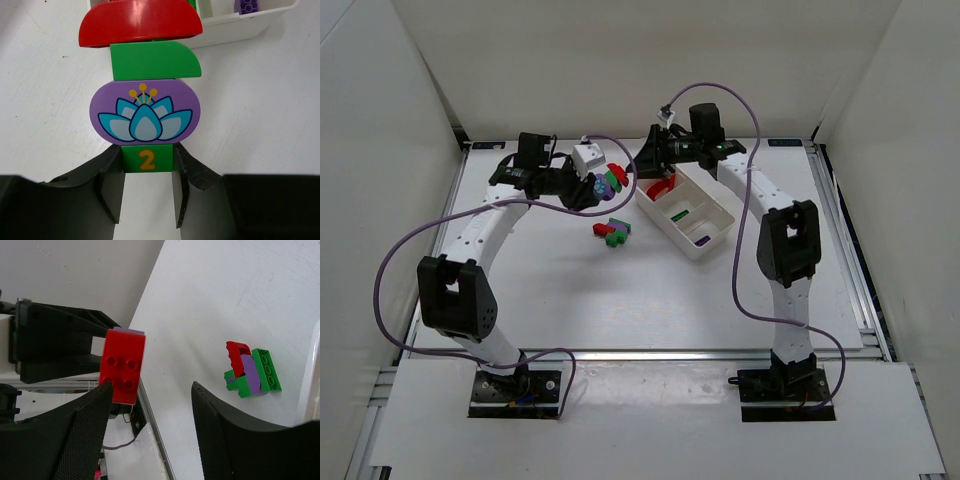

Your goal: Sort the legos into containers by color

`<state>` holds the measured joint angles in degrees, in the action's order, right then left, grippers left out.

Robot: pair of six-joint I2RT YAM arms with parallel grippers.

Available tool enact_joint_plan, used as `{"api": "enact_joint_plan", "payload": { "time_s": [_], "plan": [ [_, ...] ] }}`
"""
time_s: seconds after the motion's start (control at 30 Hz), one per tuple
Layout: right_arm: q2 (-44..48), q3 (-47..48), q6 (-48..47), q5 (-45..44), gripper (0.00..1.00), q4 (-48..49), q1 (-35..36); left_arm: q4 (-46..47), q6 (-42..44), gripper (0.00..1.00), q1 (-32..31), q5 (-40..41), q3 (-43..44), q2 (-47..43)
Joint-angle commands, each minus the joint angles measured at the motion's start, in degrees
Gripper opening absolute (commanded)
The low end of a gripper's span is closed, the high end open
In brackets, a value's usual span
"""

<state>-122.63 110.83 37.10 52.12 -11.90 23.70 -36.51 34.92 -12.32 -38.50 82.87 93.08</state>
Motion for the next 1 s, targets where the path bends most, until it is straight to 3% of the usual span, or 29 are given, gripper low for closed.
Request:
{"api": "enact_joint_plan", "payload": {
  "time_s": [0.0, 0.33, 0.73, 0.97],
  "plan": [
    [-0.5, 3.7, -0.4, 1.1, 0.69, -0.1, 0.6, 1.8, -0.2, 0.10, -0.7, -0.4, -0.3, -3.0],
    [-2.3, 7.2, -0.7, 4.0, 0.70, 2.2, 1.9, 2.1, -1.0, 0.10, -1.8, -0.1, 0.5, -1.3],
    [2.9, 0.4, 1.2, 8.5, 0.66, 8.1, -2.0, 2.8, -2.1, 0.10, -1.8, 1.3, 0.1, -0.7],
    [2.2, 2.9, 0.6, 10.5, 0.66, 8.3, -0.6, 3.4, -2.1, 0.10, -1.8, 1.3, 0.7, 0.3]
  ]
}}
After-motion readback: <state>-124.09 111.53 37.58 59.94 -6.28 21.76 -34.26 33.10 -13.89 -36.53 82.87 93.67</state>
